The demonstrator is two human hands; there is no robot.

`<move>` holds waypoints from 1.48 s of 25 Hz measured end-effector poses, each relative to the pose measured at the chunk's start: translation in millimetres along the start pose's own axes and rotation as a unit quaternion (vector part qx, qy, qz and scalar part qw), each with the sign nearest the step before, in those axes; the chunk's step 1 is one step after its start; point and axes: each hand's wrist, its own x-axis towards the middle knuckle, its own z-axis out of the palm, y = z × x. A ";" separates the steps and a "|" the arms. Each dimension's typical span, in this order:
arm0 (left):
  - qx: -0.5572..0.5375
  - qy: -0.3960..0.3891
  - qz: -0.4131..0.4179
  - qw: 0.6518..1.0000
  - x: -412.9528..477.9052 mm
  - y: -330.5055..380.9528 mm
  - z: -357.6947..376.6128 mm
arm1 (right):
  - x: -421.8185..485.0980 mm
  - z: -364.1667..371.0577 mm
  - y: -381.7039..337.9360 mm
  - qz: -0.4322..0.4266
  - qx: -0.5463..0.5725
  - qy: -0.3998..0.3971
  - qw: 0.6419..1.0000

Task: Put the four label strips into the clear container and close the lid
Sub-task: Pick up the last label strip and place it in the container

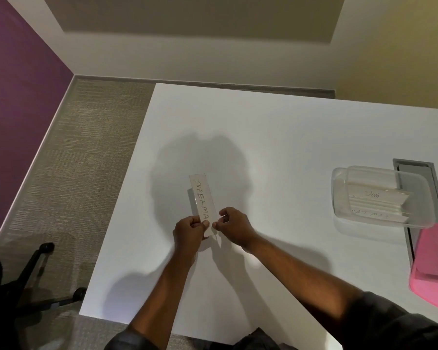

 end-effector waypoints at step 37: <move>-0.285 -0.137 -0.097 0.944 -87.3 98.1 142.4 | -106.6 -257.2 61.9 -0.123 -0.297 0.034 0.946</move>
